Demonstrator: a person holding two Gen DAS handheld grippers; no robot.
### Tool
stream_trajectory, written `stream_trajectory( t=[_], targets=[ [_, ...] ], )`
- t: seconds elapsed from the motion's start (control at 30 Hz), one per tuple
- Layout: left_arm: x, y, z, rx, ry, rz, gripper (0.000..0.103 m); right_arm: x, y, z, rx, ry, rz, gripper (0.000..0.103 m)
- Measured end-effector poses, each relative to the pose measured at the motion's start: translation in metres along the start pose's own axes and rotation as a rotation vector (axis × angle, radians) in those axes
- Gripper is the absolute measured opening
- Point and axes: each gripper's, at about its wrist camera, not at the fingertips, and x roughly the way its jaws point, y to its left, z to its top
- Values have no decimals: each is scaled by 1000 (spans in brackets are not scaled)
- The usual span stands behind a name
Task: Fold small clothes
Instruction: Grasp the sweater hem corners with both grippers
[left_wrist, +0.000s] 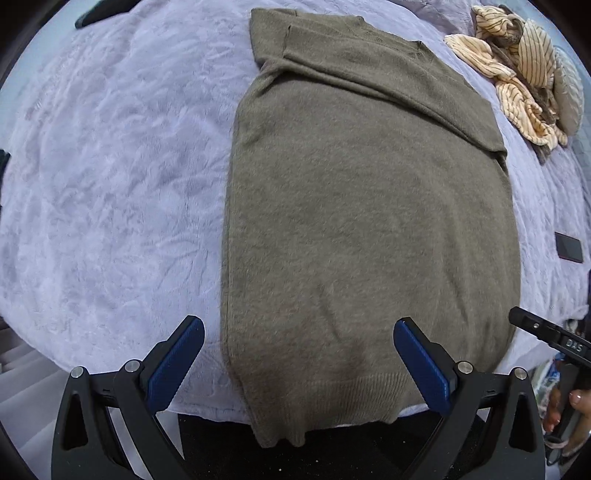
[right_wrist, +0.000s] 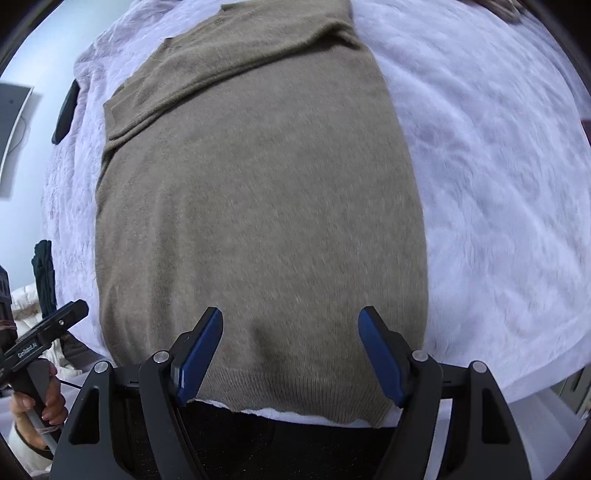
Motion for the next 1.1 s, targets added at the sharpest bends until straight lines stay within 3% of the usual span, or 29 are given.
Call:
stream_trajectory(
  t=[0.3,0.5,0.63,0.7,0.87,1.0,1.1],
  targets=[
    [16,29,-34,34,82,-93,103,13,-27,-50,135,27,21,79],
    [34,21,-48,84,140,-248,103,12,-52,-59,156,-26,0,79],
    [43,14,-57,143,149,-276,103,14,-79,-59,212,-45,8,79],
    [45,12,-57,162,154,-289,103,19,-89,-58,237,-34,61,79],
    [45,11,-52,140,152,-374,103,39,-96,-57,242,34,285,80],
    [43,15,-49,91,151,-493,103,43,-89,-57,226,41,458,80],
    [46,17,-49,94,155,-511,103,41,-82,-57,209,38,573,80]
  ],
)
